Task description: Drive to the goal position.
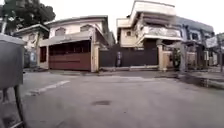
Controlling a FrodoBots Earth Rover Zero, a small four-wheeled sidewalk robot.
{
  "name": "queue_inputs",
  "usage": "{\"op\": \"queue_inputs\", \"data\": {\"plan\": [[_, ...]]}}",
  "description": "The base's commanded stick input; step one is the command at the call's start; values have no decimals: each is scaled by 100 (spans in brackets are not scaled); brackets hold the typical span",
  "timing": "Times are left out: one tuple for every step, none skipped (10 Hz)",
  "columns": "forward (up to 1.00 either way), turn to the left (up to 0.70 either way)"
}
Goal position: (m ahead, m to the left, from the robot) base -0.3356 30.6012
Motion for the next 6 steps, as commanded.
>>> {"op": "queue_inputs", "data": {"plan": [[70,0],[70,0],[70,0],[70,0],[70,0],[70,0]]}}
